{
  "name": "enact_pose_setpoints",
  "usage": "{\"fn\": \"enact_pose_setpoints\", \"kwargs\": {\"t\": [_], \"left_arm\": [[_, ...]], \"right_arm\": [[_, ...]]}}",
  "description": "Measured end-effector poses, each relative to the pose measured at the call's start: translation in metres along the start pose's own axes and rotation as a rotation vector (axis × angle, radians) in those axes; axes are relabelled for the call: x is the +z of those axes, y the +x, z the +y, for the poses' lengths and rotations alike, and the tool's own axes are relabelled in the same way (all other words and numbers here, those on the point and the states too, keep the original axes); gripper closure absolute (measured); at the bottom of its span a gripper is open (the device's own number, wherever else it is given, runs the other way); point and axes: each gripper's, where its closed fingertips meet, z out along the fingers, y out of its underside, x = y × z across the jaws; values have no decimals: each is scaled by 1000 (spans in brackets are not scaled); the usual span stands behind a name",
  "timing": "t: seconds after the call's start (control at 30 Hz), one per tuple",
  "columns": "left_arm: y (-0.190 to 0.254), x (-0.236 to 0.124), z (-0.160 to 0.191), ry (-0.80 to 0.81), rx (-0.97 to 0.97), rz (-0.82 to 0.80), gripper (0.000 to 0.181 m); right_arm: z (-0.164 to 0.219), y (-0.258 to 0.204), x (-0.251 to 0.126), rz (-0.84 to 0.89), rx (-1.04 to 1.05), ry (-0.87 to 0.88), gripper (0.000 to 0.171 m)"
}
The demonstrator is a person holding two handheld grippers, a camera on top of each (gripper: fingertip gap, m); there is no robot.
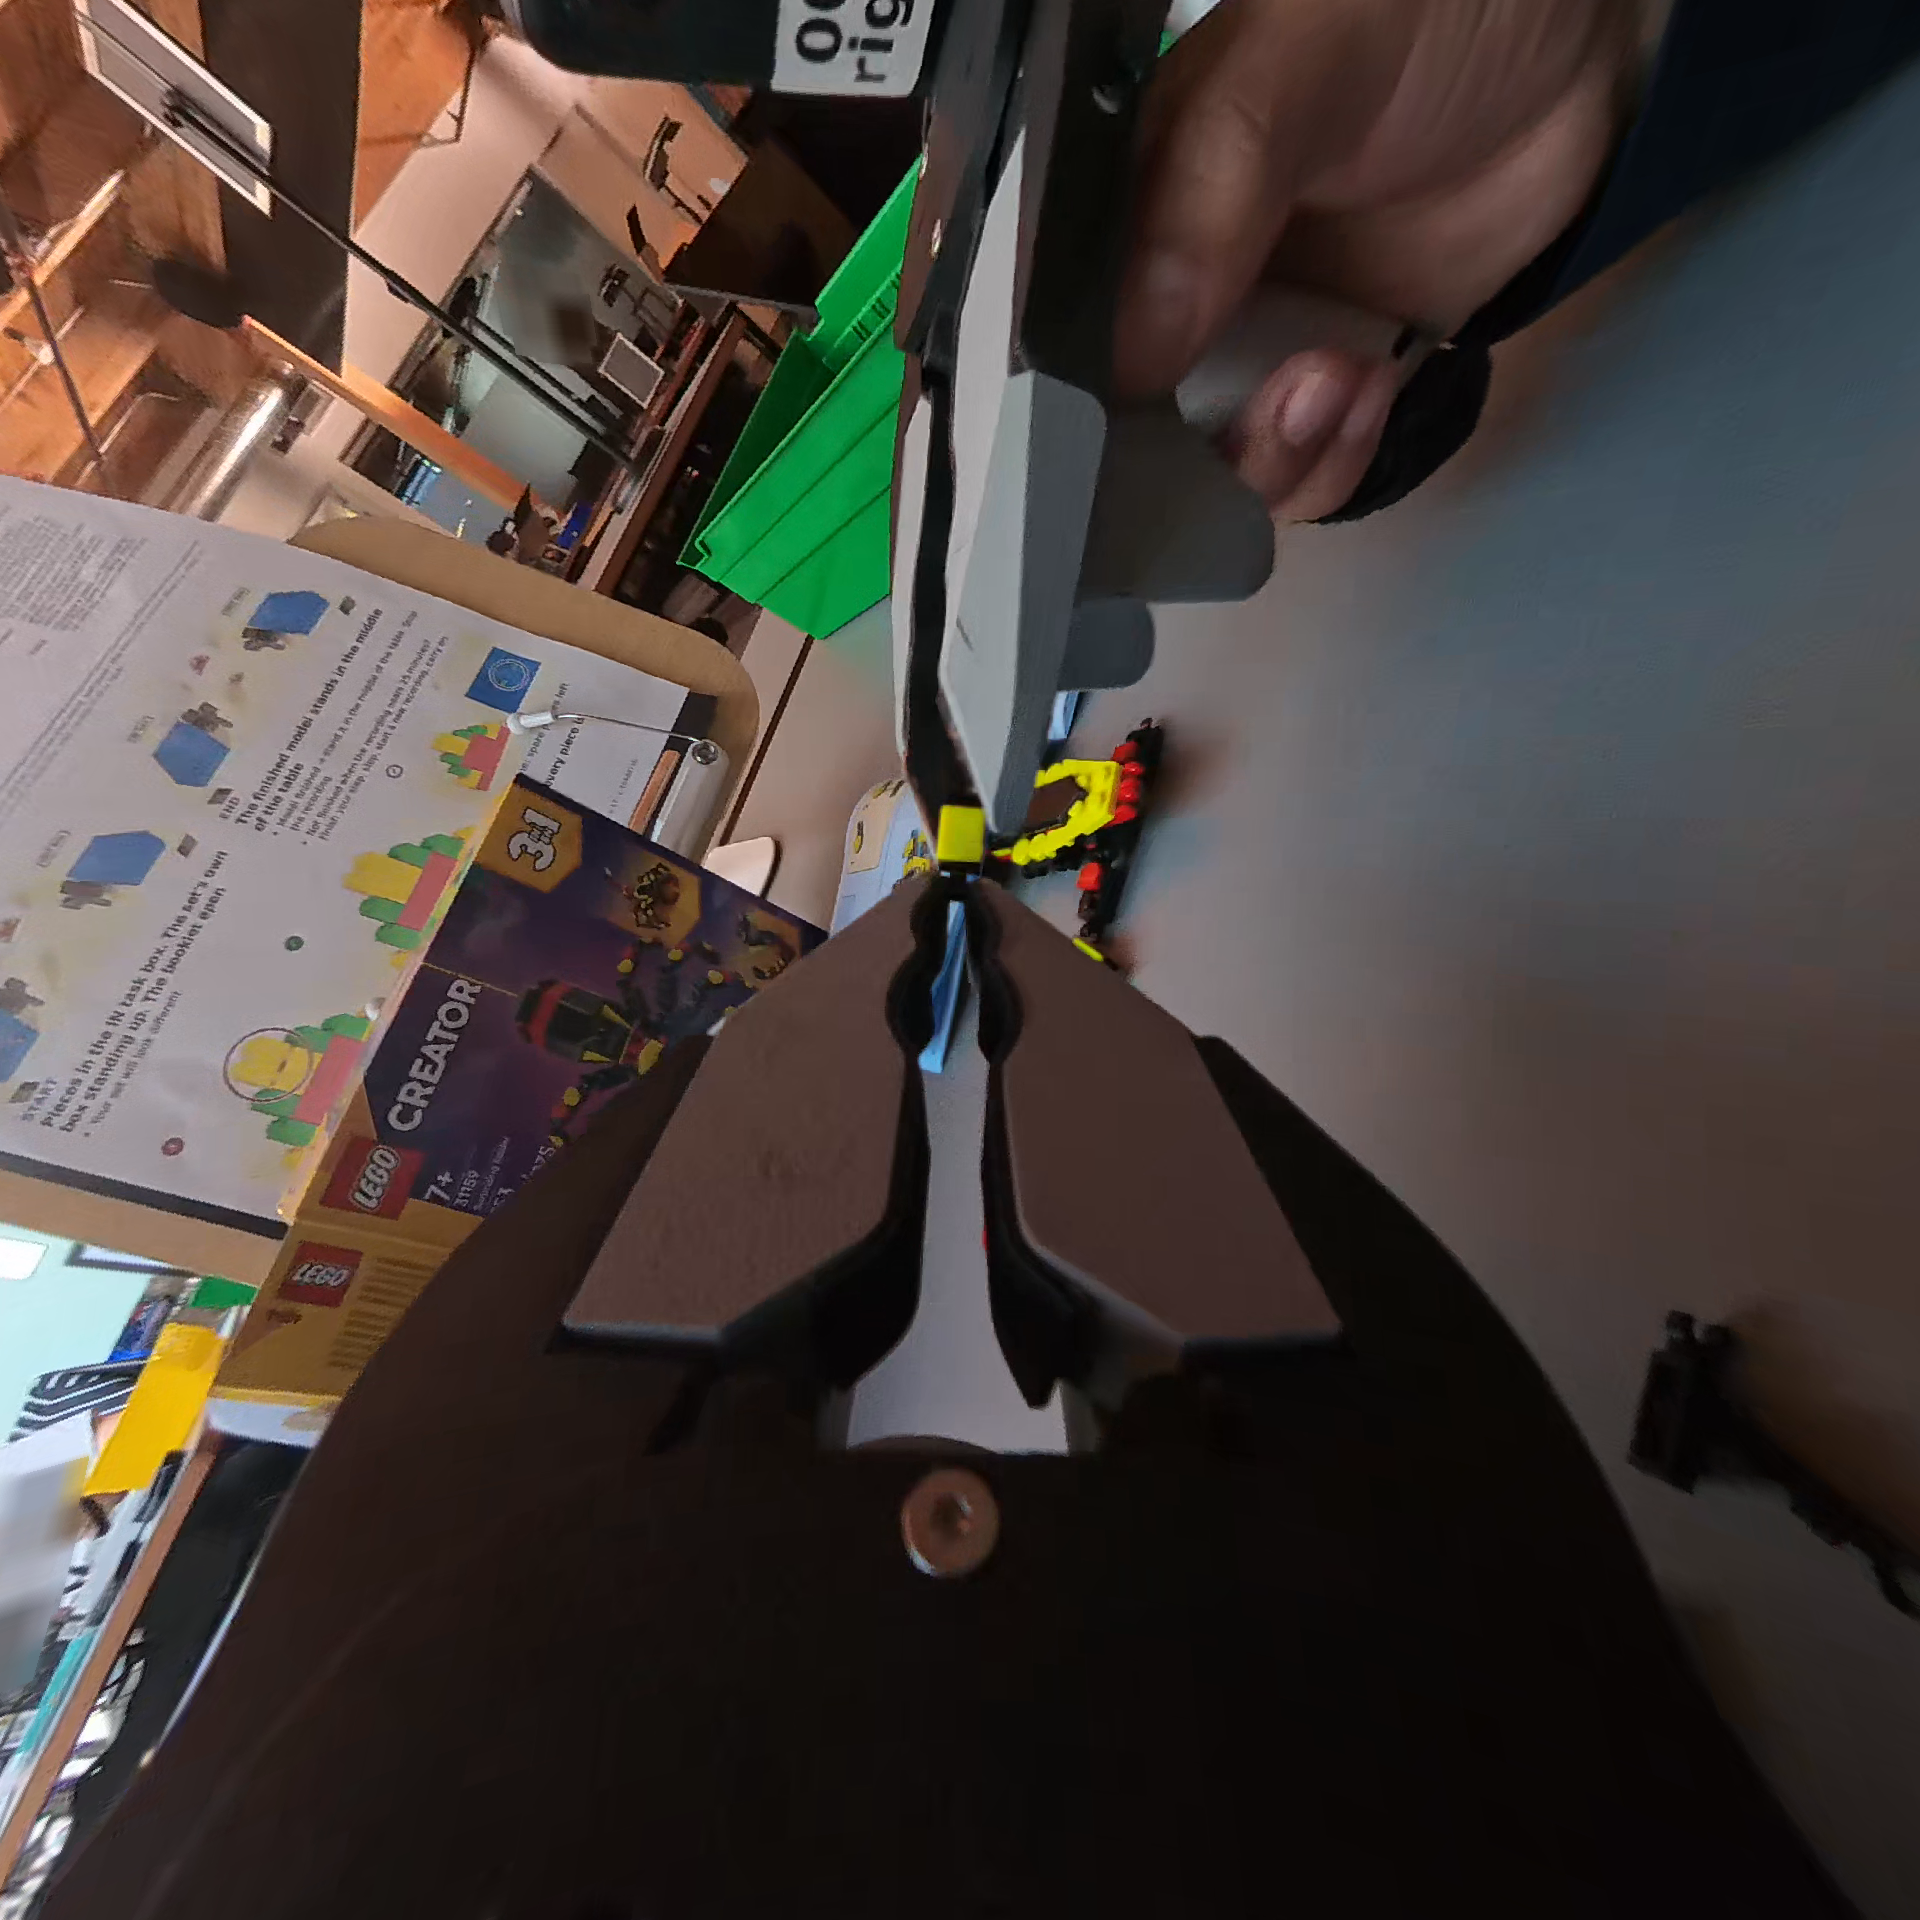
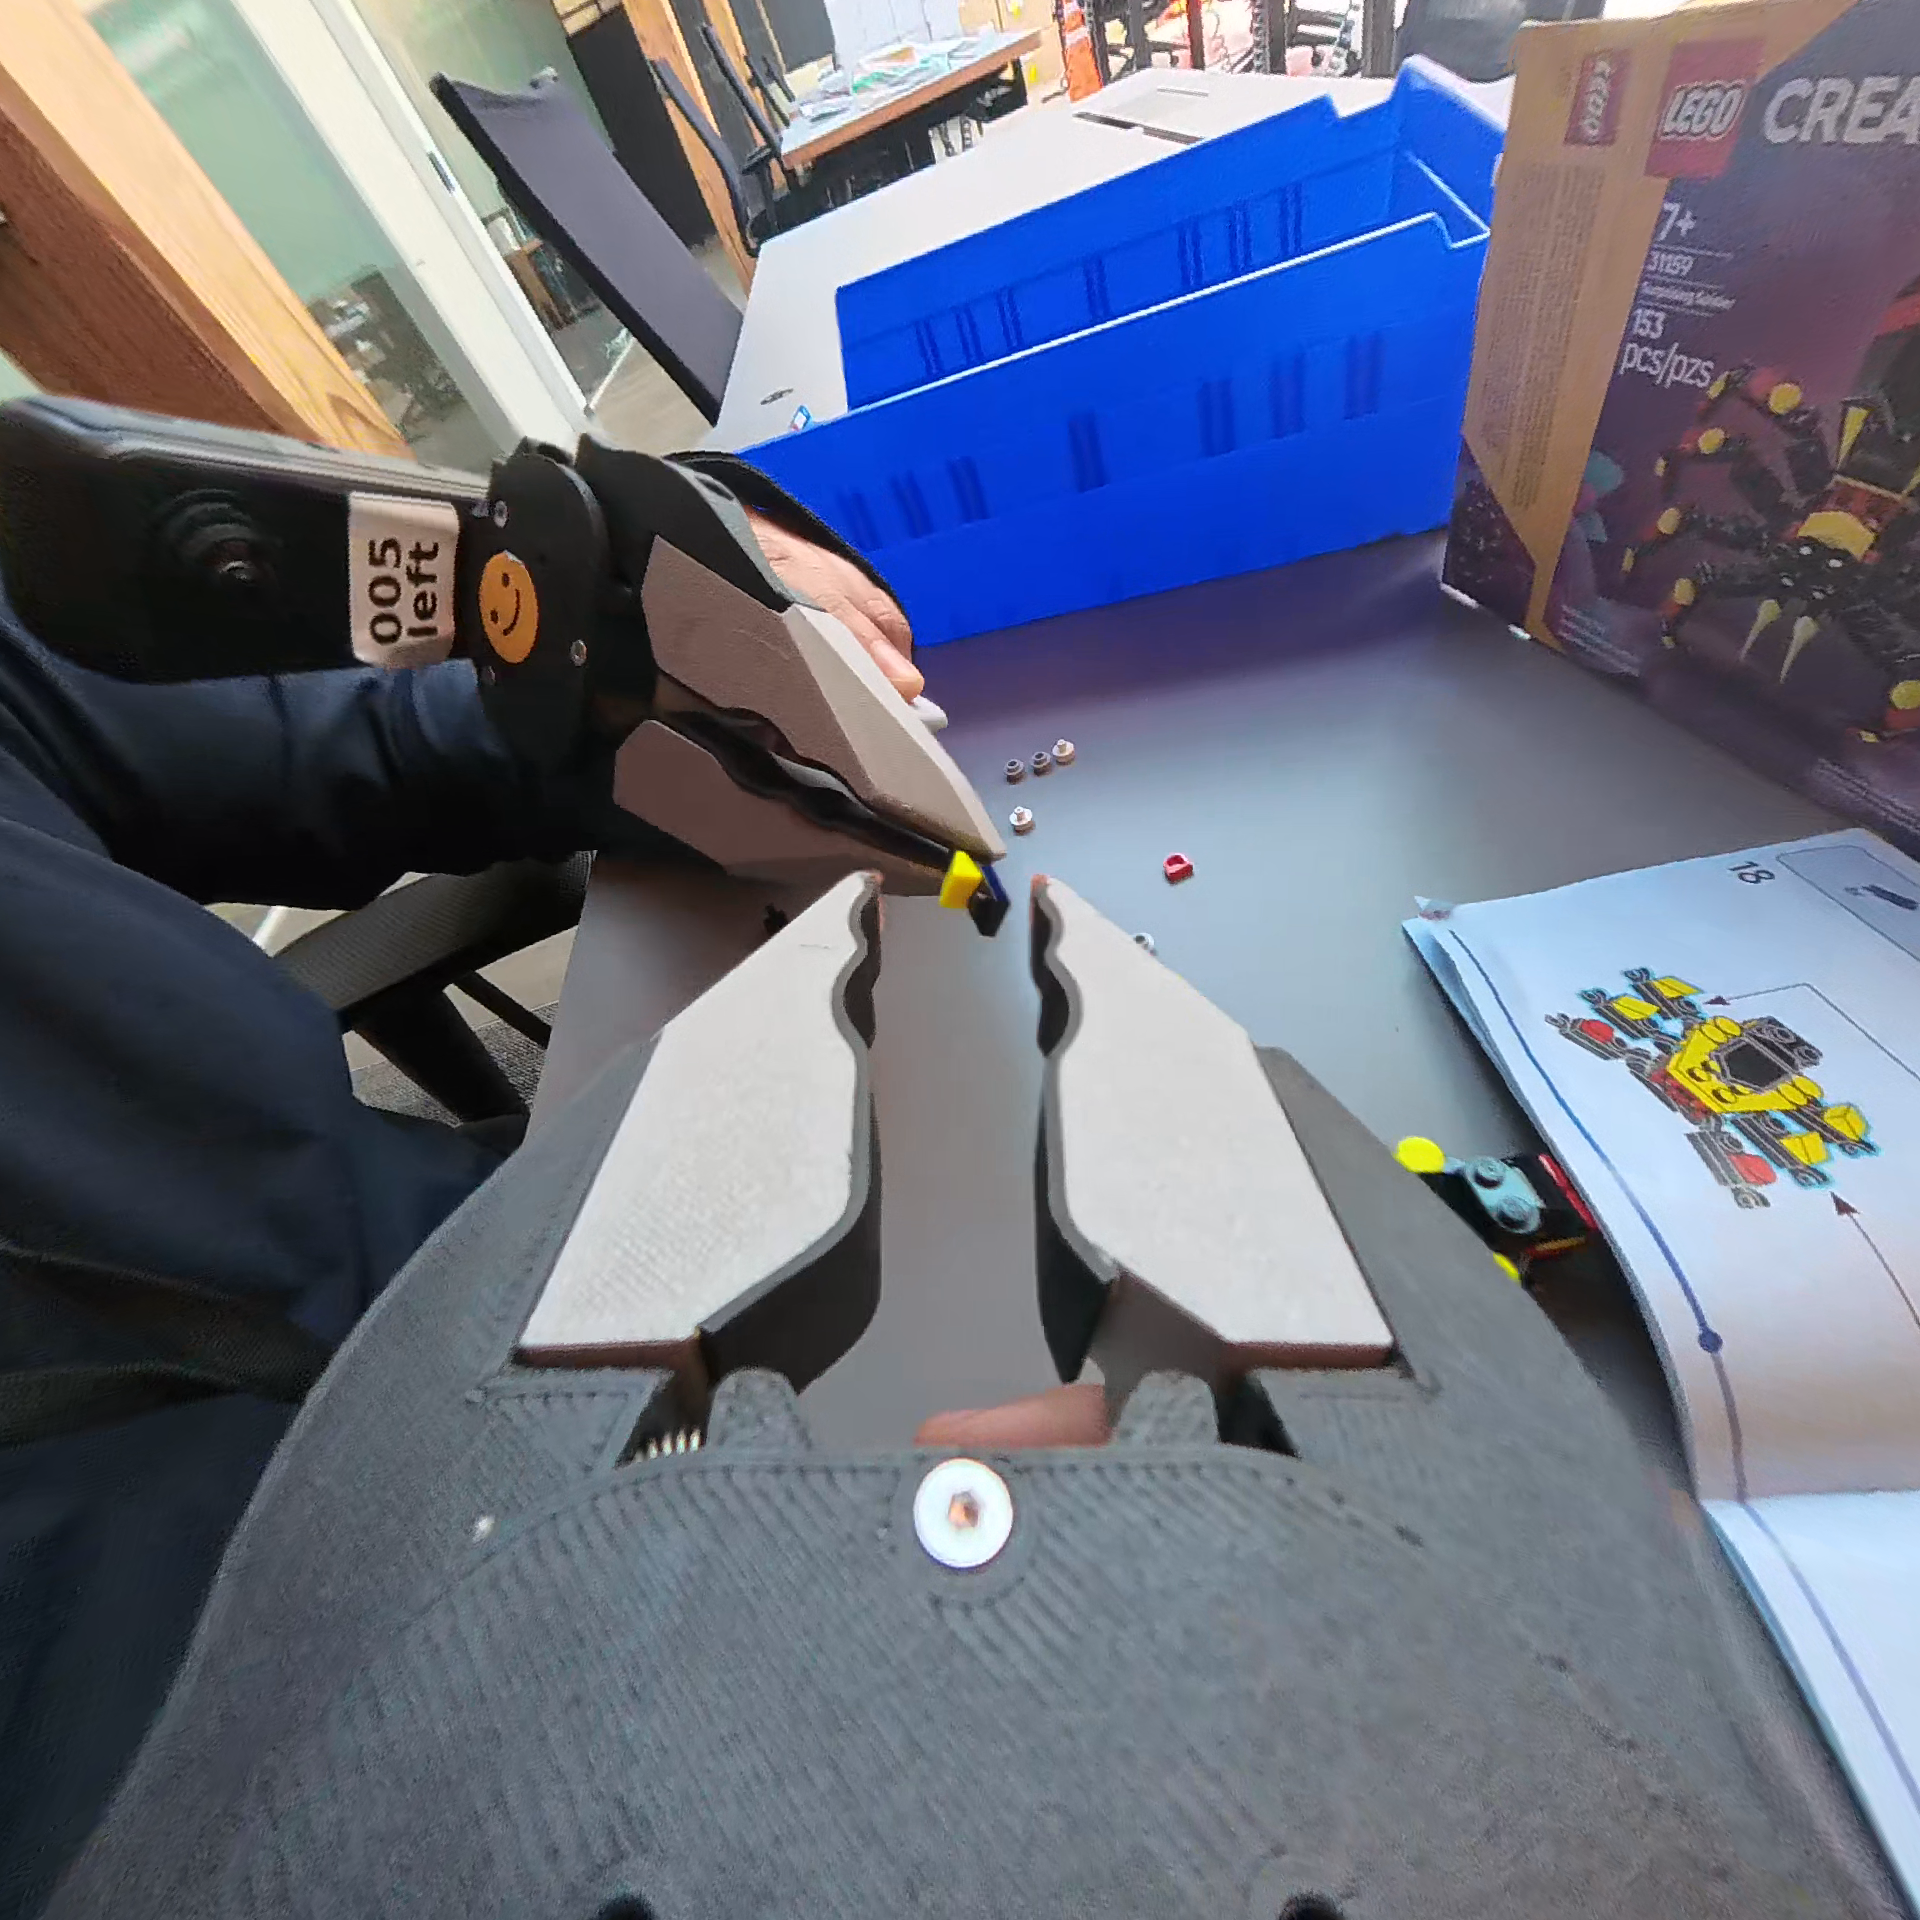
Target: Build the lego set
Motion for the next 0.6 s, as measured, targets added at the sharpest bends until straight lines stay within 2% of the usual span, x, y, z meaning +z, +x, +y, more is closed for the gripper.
{"fn": "enact_pose_setpoints", "kwargs": {"t": [0.13, 0.37, 0.6], "left_arm": [[2, 1, 0, -32, 22, -16, 180], [1, 4, 5, -73, -25, -13, 180], [0, 4, 6, -85, -28, -18, 181]], "right_arm": [[-1, 5, 2, 44, -7, 14, 162], [1, 11, 2, 118, -57, -10, 160], [1, 12, 2, 109, -29, 3, 161]]}}
